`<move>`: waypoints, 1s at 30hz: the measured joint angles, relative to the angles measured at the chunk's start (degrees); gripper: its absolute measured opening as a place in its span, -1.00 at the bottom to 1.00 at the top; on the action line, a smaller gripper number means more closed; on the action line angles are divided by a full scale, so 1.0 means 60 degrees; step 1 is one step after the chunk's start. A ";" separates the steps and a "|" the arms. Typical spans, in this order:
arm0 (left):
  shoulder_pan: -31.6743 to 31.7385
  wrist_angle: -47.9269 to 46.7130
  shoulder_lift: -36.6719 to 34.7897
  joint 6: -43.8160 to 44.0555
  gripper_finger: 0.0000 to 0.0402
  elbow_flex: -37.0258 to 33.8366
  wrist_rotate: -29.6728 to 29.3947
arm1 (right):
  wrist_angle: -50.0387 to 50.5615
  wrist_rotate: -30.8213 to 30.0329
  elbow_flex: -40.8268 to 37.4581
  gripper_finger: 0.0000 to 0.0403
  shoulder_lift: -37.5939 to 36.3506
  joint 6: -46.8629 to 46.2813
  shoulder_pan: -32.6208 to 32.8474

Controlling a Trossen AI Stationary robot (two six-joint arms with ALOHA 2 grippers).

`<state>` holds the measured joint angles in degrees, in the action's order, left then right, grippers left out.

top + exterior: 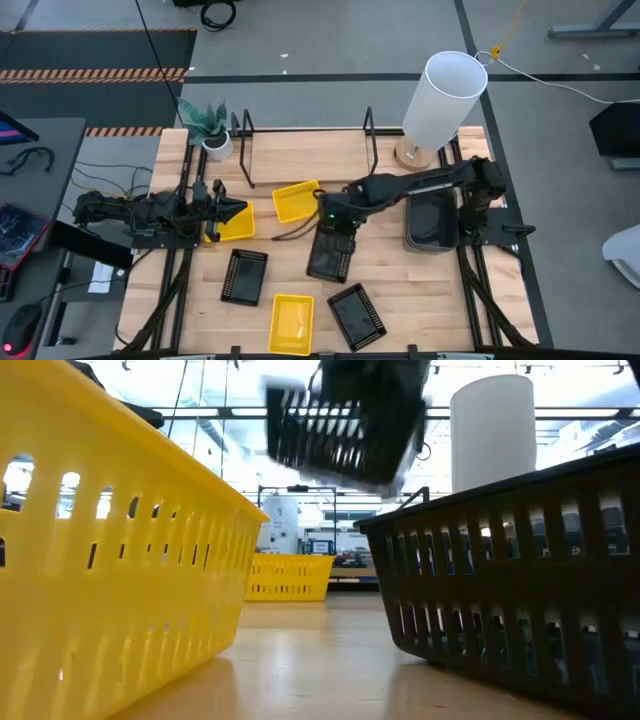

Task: Stack baskets on shelf by color
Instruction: Stack the top right black bin on the bottom black bin

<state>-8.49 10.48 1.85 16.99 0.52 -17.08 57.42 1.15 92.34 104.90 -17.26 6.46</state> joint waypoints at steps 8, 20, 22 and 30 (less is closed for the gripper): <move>0.0000 -0.0003 0.0000 0.0000 -0.83 0.0000 -0.0004 | -0.0711 0.0066 0.0003 -0.98 -0.0356 0.0911 0.1703; 0.0004 0.0000 0.0000 -0.0004 -0.81 0.0003 0.0000 | -0.0703 -0.0878 0.0016 -0.98 0.0510 0.0517 0.3490; 0.0004 -0.0003 0.0000 0.0000 -0.81 0.0000 0.0000 | -0.0705 -0.1197 0.0043 -0.98 0.0486 0.0426 0.3604; 0.0003 0.0004 0.0000 -0.0001 -0.86 0.0000 -0.0004 | 0.0320 -0.1677 0.0040 -0.98 0.0722 0.0771 0.3795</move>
<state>-8.48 10.50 1.85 16.99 0.52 -17.10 59.34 -8.91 92.58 109.23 -12.63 29.23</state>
